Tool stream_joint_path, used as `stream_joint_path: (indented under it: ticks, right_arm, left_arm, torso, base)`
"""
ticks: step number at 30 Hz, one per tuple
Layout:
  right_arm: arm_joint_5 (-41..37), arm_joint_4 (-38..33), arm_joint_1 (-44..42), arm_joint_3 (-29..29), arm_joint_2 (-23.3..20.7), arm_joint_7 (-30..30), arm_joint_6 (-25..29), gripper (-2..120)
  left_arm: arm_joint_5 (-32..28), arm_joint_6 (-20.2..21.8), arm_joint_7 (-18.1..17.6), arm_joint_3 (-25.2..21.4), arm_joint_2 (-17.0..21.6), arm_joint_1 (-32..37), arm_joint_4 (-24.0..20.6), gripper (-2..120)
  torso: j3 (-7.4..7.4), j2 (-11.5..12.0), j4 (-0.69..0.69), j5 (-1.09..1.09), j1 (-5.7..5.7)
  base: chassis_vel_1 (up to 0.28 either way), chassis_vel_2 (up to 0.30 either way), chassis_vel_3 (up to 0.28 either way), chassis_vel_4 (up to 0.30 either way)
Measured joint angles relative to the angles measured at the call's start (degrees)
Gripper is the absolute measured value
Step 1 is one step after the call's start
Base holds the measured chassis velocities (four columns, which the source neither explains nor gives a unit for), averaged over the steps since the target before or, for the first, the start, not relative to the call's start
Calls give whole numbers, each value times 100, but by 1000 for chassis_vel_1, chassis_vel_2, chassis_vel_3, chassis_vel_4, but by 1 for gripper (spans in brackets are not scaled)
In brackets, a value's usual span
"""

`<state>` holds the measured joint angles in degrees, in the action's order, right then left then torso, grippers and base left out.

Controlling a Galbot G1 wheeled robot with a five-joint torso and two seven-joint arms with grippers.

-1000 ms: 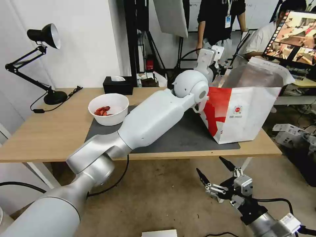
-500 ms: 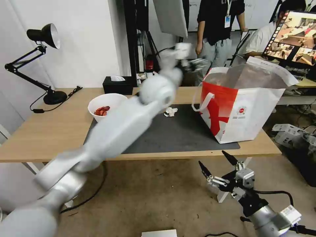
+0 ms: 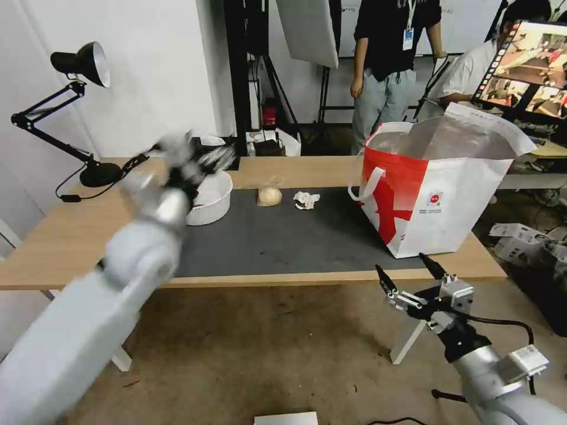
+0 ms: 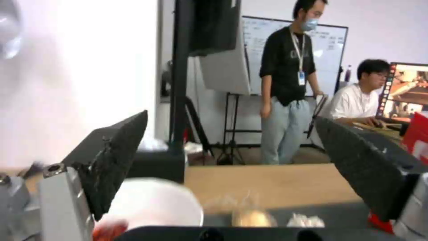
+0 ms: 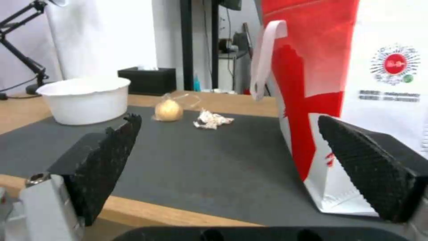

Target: Pick up the trash from the table and place it into the takeout bag.

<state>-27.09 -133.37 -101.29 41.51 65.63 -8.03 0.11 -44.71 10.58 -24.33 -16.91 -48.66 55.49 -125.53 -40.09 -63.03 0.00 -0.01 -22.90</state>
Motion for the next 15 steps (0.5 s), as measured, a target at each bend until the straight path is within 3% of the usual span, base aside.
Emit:
stream_joint_path:
  ticks: [3,4,7,8,11,15]
  right_arm:
    - [-12,56,90,19,11,9,4,100]
    - [-12,56,90,19,11,9,4,100]
    - [-15,99,173,-34,32,44,0,100]
    - [-15,99,173,-34,32,44,0,100]
    - [3,103,178,11,150,93,-4,100]
    - [34,57,140,134,315,168,-19,100]
  left_arm:
    - [544,-133,53,-799,-543,1428,-618,100]
    - [544,-133,53,-799,-543,1428,-618,100]
    - [1247,-337,374,-1380,-1403,2882,-1027,100]
    - [1247,-337,374,-1380,-1403,2882,-1027,100]
    - [2141,-717,870,-1616,-2111,3860,-1188,100]
    - [2775,-928,1091,-1540,-2526,4317,-1207,100]
  torso:
    - [0,0,-4,3,0]
    - [0,0,-4,3,0]
    - [0,0,2,1,0]
    - [0,0,2,1,0]
    - [0,0,2,4,1]
    - [0,0,-4,1,0]
  base:
    - [0,0,0,0]
    - [0,0,0,0]
    - [0,0,0,0]
    - [0,0,0,0]
    - [0,0,0,0]
    - [0,0,0,0]
